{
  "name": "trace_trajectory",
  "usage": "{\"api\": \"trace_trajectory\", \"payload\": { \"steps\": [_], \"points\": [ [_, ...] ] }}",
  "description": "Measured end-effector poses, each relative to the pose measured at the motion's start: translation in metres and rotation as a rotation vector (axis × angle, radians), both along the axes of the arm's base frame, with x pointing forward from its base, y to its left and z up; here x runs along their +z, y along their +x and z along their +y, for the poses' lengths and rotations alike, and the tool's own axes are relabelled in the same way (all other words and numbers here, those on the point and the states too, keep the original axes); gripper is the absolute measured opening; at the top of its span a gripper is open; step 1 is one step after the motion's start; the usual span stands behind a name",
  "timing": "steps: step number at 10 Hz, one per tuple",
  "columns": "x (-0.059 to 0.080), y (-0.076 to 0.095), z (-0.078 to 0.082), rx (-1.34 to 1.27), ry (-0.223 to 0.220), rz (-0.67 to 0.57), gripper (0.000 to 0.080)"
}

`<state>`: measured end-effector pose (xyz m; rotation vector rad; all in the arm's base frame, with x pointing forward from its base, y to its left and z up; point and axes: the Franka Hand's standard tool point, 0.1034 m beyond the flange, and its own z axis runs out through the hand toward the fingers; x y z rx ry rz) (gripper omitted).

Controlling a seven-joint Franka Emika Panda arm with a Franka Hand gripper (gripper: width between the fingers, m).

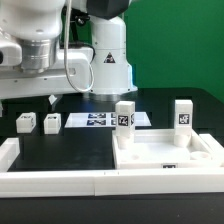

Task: Assemble square table

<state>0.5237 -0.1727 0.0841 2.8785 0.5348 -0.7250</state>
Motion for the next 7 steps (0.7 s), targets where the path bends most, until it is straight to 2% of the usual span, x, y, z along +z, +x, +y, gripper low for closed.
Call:
{"api": "trace_trajectory", "payload": {
  "steps": [3,5,7],
  "points": [
    [-0.001,-0.004,-0.015,0.004,0.006,0.007,0.0648],
    [-0.004,-0.008,-0.013,-0.036,-0.001,0.006,0.0648],
    [-0.017,-0.031,-0.003,-0.2,-0.017,0.026,0.0648]
  ]
}}
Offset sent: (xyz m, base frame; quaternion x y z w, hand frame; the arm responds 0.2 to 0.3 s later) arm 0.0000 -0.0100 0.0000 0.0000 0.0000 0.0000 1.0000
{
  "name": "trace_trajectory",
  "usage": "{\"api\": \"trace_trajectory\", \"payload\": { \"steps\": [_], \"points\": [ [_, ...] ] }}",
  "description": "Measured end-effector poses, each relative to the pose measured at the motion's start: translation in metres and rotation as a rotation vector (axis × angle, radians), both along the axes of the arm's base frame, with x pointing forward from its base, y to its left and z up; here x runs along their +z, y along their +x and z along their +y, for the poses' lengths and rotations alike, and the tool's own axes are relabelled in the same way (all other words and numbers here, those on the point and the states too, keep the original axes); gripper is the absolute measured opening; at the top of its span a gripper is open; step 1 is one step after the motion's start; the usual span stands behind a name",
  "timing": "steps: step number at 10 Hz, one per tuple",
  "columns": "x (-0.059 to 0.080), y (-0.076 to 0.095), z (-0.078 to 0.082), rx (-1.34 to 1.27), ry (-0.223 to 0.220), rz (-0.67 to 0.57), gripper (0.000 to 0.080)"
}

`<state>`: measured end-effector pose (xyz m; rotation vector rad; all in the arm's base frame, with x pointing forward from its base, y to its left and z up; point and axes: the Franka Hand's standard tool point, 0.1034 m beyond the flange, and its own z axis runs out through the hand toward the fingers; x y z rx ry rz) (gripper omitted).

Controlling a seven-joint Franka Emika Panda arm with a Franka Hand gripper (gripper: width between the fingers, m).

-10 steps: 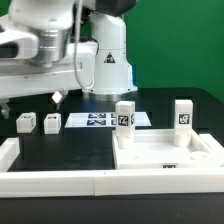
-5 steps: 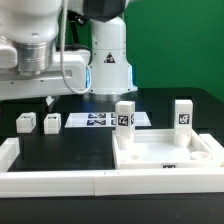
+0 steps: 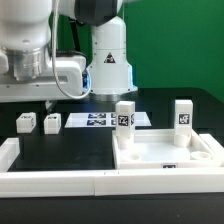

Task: Assemble square table

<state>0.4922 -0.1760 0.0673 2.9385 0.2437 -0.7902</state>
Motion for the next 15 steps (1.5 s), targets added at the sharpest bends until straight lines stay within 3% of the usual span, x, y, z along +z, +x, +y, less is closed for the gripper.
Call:
{"api": "trace_trajectory", "payload": {
  "steps": [3,9,12,15],
  "points": [
    [0.002,-0.011,0.027,-0.125,0.005,0.065,0.0648],
    [0.001,-0.01,0.028,-0.118,0.007,0.062,0.0648],
    [-0.01,-0.049,0.033,-0.103,0.042,0.069,0.0648],
    [-0.012,-0.055,0.034,-0.105,0.044,0.078,0.0648]
  ]
}}
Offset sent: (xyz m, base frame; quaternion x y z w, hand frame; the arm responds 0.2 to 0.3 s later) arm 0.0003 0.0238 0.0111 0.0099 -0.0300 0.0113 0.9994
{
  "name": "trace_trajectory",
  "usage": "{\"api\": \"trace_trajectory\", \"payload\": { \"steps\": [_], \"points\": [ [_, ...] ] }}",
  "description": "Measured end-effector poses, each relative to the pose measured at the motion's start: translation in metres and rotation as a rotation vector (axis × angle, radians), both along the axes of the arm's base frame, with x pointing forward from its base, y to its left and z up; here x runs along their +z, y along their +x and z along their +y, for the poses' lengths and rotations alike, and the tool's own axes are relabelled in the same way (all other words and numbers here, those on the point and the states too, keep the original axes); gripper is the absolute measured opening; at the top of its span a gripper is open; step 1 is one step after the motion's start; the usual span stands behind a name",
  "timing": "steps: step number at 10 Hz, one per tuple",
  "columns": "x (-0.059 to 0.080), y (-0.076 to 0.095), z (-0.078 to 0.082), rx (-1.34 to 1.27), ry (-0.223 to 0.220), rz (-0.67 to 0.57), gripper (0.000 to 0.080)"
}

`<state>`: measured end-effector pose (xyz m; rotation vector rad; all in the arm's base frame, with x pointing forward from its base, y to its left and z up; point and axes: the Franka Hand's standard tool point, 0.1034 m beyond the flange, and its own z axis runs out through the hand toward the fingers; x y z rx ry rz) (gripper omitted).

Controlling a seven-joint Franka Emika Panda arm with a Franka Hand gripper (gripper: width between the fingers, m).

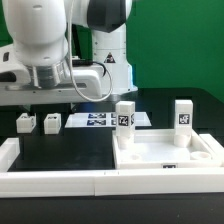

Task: Assemble square table

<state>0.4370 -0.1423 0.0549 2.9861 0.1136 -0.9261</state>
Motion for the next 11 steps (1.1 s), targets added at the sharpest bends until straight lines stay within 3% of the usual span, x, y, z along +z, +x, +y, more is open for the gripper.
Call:
{"api": "trace_trajectory", "payload": {
  "steps": [3,5,8,11],
  "points": [
    [-0.006,-0.016,0.0,-0.002,0.008,0.013,0.0648],
    [-0.021,-0.04,-0.005,0.016,0.021,0.005,0.0648],
    [-0.032,-0.066,-0.005,0.009,0.025,0.016,0.0648],
    [-0.036,-0.078,-0.003,0.007,0.03,0.034,0.0648]
  ]
}}
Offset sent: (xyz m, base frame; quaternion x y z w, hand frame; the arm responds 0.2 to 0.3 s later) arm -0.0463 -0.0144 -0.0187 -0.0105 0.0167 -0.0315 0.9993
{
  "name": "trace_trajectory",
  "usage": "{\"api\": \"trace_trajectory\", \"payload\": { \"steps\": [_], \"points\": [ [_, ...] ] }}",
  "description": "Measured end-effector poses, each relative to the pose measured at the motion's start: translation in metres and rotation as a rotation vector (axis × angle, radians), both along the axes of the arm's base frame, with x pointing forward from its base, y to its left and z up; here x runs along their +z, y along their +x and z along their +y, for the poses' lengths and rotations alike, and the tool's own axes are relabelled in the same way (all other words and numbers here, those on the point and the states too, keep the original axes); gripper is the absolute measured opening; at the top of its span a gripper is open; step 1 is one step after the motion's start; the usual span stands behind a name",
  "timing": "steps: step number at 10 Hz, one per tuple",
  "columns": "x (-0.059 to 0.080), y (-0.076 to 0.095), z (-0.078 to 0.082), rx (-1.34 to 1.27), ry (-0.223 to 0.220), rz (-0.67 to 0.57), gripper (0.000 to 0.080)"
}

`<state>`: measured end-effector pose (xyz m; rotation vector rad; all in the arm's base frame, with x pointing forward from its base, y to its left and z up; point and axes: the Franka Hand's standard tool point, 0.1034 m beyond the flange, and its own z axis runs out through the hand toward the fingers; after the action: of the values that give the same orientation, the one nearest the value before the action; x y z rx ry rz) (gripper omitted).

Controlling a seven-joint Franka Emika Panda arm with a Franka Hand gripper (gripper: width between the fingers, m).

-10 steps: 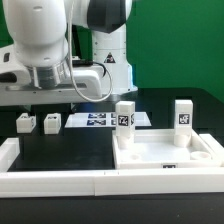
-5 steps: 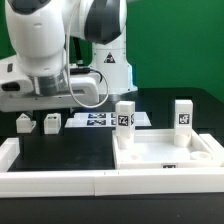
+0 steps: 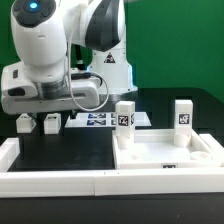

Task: Assemble square table

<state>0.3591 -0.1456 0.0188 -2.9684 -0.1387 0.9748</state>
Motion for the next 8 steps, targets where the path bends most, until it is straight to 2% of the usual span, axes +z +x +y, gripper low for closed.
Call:
{"api": "trace_trajectory", "payload": {
  "steps": [3,5,8],
  "points": [
    [-0.001,-0.001,0.001,0.0,0.001,0.016,0.0648],
    [-0.003,-0.005,-0.005,-0.02,-0.014,0.018,0.0648],
    [-0.006,-0.012,-0.005,-0.047,-0.028,0.19,0.0648]
  ]
}}
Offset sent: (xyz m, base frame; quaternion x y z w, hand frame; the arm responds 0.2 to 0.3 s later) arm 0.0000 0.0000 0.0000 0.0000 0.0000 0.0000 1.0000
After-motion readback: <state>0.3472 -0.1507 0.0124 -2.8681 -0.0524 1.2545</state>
